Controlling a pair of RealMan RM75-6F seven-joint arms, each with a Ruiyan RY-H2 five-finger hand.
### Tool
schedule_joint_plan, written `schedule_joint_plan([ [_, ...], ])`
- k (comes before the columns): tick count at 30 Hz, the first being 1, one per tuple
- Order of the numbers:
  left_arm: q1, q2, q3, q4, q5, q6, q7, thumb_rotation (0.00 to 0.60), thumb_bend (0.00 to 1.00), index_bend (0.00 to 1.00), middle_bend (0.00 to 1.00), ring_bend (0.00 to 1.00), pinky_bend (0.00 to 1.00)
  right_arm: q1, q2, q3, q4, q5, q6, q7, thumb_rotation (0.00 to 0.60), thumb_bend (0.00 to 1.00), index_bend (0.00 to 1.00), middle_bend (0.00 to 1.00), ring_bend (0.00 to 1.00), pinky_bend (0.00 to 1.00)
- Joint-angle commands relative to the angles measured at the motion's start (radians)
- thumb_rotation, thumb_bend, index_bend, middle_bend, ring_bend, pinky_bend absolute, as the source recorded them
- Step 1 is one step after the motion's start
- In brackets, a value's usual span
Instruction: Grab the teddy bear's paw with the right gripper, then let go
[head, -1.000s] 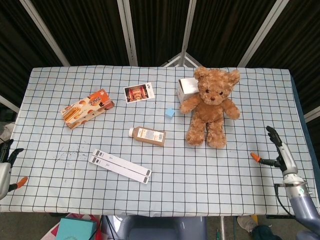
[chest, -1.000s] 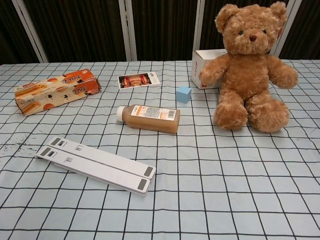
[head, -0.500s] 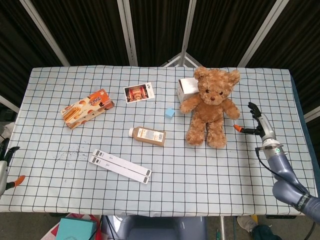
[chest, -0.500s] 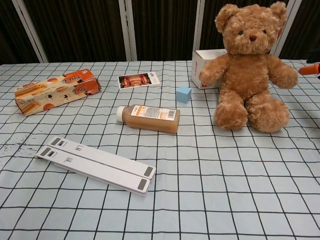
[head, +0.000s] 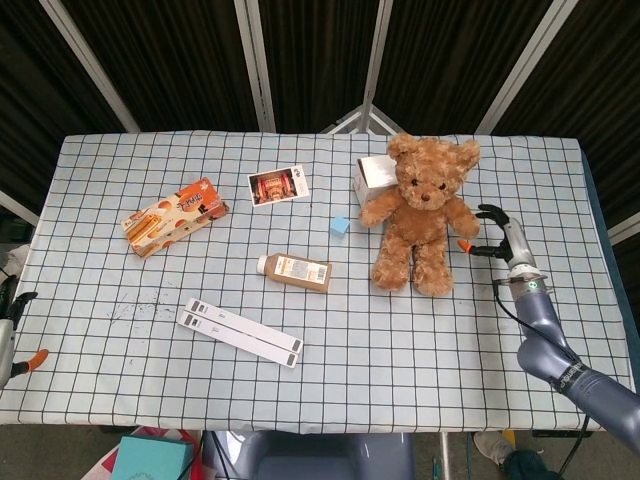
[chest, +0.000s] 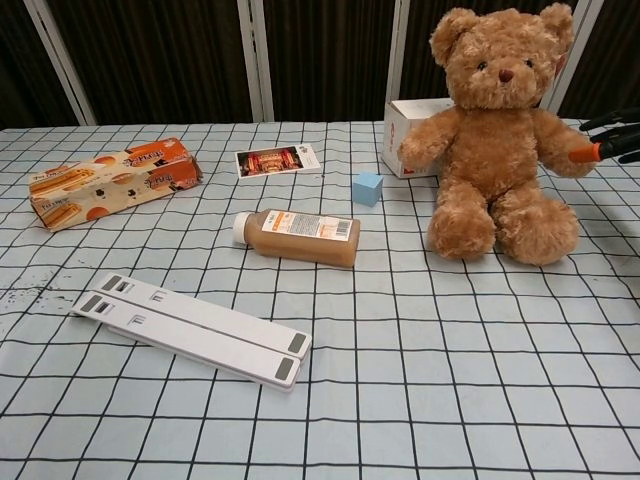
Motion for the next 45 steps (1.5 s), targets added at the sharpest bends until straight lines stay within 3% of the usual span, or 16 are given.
schedule_joint_plan([
  [1,-0.001,-0.001,-0.001,0.0,-0.004,-0.001,0.002,0.6,0.24,0.2,0.0,0.0,0.03,0.01,-0.018,0.007,0.019,0.01,0.003,-0.02,0.6,0.22,0.21,0.26,0.11,0.0],
  [11,-0.009,-0.008,-0.004,0.005,-0.019,-0.011,0.016,0.6,0.24,0.2,0.0,0.0,0.03,0.043,-0.087,0.039,0.103,0.047,0.011,-0.07,0.6,0.22,0.33,0.36,0.2,0.0],
  [17,-0.013,-0.01,-0.005,0.007,-0.026,-0.015,0.021,0.6,0.24,0.2,0.0,0.0,0.03,0.058,-0.121,0.06,0.155,0.069,0.012,-0.095,0.6,0.28,0.4,0.4,0.23,0.0],
  [32,-0.021,-0.021,-0.004,0.01,-0.038,-0.02,0.04,0.6,0.24,0.2,0.0,0.0,0.03,0.055,-0.163,0.088,0.232,0.055,-0.036,-0.108,0.6,0.29,0.43,0.43,0.24,0.0],
  [39,-0.023,-0.023,-0.003,0.01,-0.039,-0.019,0.044,0.6,0.24,0.2,0.0,0.0,0.03,0.05,-0.171,0.108,0.237,0.031,-0.028,-0.096,0.6,0.4,0.5,0.49,0.31,0.0],
  [45,-0.023,-0.022,-0.002,0.01,-0.039,-0.018,0.041,0.6,0.24,0.2,0.0,0.0,0.03,0.047,-0.176,0.117,0.238,0.024,-0.032,-0.098,0.6,0.42,0.53,0.52,0.33,0.0],
])
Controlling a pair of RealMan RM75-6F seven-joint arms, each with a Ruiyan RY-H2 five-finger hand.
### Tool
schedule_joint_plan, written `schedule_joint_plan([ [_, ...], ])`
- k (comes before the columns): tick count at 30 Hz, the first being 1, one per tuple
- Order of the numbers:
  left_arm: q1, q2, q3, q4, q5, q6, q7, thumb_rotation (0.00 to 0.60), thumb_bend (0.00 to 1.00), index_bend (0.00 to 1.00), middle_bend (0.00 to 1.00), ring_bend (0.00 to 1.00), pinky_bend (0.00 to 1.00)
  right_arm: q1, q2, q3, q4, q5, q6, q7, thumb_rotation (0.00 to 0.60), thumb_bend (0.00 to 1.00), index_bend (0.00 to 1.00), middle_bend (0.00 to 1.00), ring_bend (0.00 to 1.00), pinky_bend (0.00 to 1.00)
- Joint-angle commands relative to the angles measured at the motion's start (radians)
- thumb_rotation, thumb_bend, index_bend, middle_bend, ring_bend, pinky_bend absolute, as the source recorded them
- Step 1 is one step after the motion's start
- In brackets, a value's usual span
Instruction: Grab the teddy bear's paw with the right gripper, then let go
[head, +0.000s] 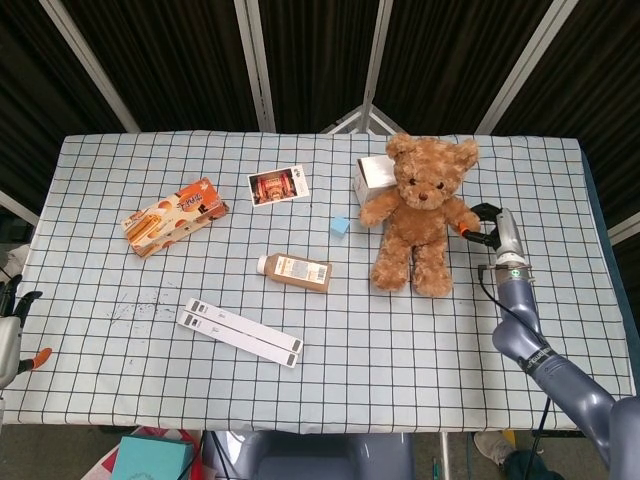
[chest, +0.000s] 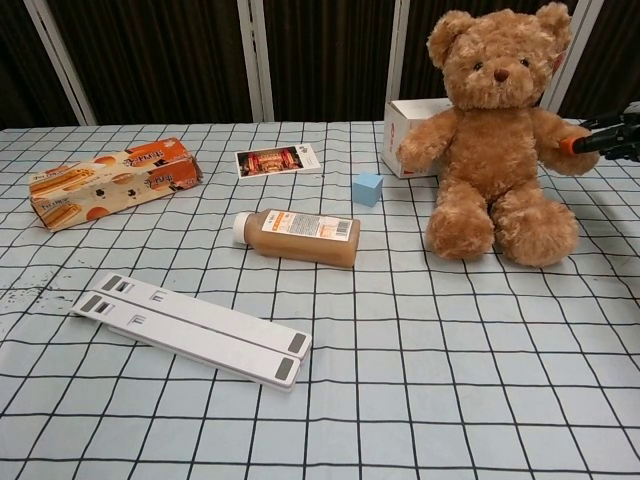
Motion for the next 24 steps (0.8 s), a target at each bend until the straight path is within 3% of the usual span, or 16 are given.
schedule_joint_plan([
  [1,0.0,0.0,0.001,0.0,0.001,0.001,0.0,0.6,0.24,0.2,0.0,0.0,0.03,-0.001,-0.002,0.002,0.002,-0.004,-0.005,-0.001,0.6,0.42,0.53,0.52,0.33,0.0],
  [24,-0.001,0.001,0.003,-0.003,0.0,0.005,0.0,0.6,0.24,0.2,0.0,0.0,0.03,-0.012,-0.012,0.024,-0.004,-0.052,0.021,-0.006,0.6,0.42,0.53,0.52,0.33,0.0],
])
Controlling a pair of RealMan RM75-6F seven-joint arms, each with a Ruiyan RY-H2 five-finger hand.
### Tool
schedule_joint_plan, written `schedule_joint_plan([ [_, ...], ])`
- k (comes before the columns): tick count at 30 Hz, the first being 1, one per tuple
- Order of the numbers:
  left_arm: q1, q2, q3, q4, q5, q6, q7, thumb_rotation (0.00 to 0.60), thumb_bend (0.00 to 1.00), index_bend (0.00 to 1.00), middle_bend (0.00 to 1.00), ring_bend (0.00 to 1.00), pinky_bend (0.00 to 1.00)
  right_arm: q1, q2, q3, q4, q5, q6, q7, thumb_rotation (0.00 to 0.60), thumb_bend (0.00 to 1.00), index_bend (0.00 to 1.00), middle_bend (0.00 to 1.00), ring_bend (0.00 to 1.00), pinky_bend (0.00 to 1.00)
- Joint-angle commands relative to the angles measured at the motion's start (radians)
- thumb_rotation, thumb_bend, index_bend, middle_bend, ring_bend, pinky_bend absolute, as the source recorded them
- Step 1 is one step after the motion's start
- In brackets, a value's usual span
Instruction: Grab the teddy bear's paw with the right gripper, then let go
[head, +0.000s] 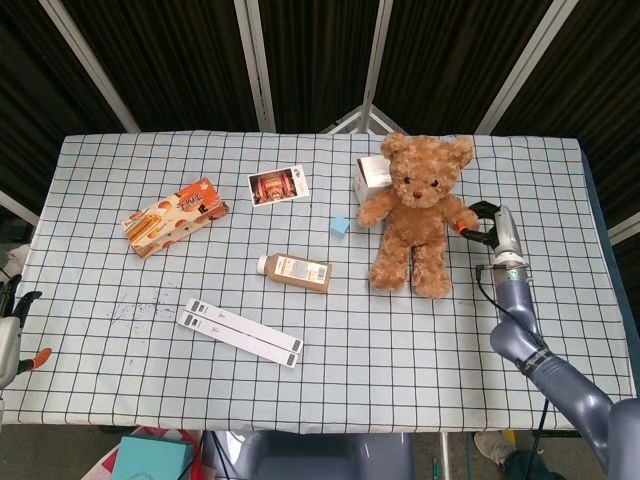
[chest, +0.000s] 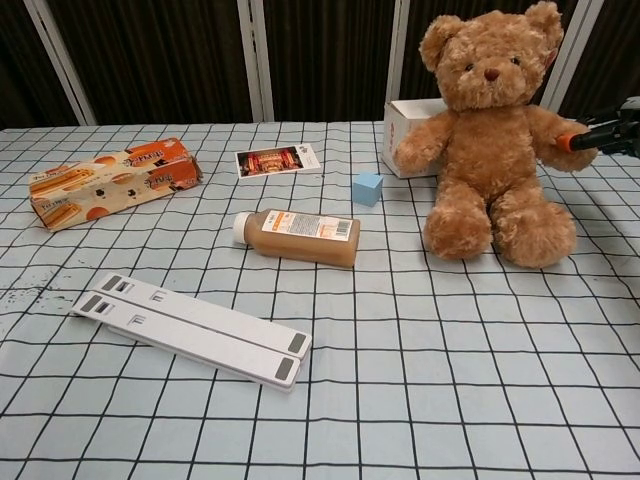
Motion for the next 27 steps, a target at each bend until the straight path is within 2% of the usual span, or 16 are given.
schedule_joint_plan([
  [1,0.0,0.001,0.0,-0.001,-0.001,0.0,-0.001,0.6,0.24,0.2,0.0,0.0,0.03,-0.004,-0.001,-0.002,-0.001,0.007,-0.005,-0.005,0.6,0.42,0.53,0.52,0.33,0.0],
  [12,0.004,0.003,0.0,-0.004,0.001,0.007,-0.005,0.6,0.24,0.2,0.0,0.0,0.03,-0.001,0.006,0.008,-0.007,0.009,-0.008,-0.013,0.6,0.42,0.53,0.52,0.33,0.0],
  [21,0.003,0.005,0.001,-0.004,0.003,0.007,-0.006,0.6,0.24,0.2,0.0,0.0,0.03,-0.011,-0.002,-0.006,0.012,0.04,-0.033,-0.032,0.6,0.42,0.53,0.52,0.33,0.0],
  [27,0.004,0.004,0.001,-0.005,0.004,0.009,-0.006,0.6,0.24,0.2,0.0,0.0,0.03,-0.004,0.005,0.007,0.006,0.026,-0.025,-0.026,0.6,0.42,0.53,0.52,0.33,0.0],
])
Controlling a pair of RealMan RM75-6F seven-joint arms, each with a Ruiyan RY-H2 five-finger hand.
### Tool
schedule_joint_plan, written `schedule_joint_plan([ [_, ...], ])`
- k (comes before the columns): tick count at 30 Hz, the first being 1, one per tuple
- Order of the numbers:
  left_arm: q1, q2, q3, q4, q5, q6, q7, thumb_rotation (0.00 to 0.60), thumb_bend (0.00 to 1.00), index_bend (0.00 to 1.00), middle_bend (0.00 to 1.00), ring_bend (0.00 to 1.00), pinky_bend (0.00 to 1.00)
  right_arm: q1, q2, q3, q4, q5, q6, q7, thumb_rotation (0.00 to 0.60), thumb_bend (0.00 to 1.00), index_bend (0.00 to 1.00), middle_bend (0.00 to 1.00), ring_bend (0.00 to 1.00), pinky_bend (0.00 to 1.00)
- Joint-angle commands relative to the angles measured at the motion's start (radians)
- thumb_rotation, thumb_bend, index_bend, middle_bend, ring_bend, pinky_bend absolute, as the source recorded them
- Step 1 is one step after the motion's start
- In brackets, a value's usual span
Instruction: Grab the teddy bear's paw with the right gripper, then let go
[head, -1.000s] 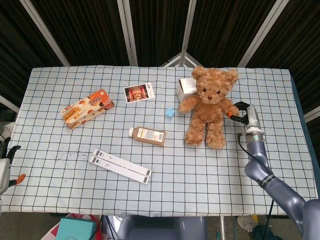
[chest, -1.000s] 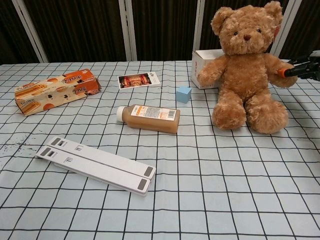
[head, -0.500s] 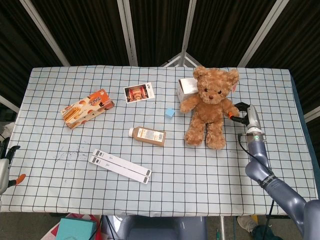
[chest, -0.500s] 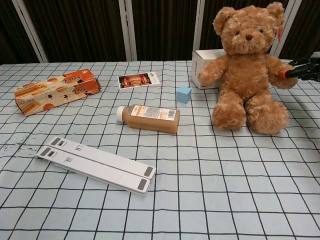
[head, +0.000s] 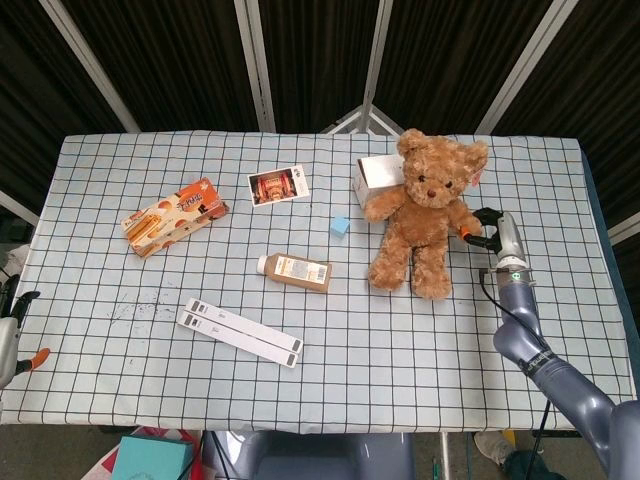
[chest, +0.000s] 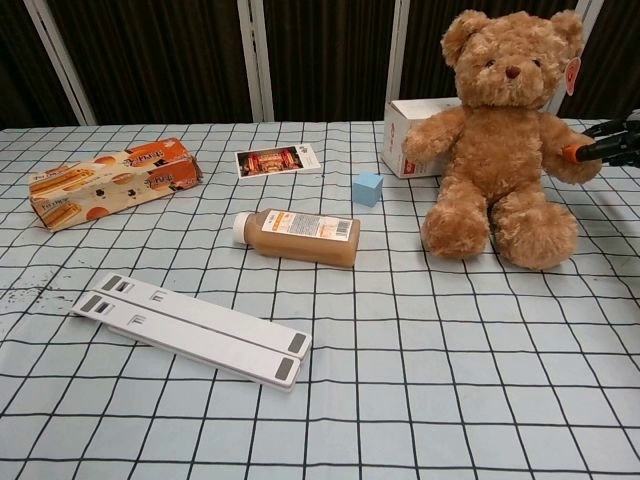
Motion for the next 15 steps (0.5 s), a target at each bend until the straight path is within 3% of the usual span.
schedule_joint_plan([
  [1,-0.001,-0.001,0.0,0.0,-0.002,-0.002,0.001,0.6,0.24,0.2,0.0,0.0,0.03,0.004,0.011,0.005,-0.018,-0.013,0.012,-0.003,0.6,0.42,0.53,0.52,0.33,0.0],
  [7,-0.003,-0.002,-0.001,0.002,-0.005,-0.005,0.003,0.6,0.24,0.19,0.0,0.0,0.03,-0.002,0.03,0.004,-0.067,-0.018,0.034,-0.02,0.6,0.42,0.53,0.52,0.33,0.0],
  [15,-0.004,-0.005,0.001,0.001,-0.002,-0.004,0.01,0.6,0.24,0.19,0.0,0.0,0.03,-0.003,0.004,-0.008,-0.017,0.015,0.008,-0.028,0.6,0.42,0.53,0.52,0.33,0.0],
])
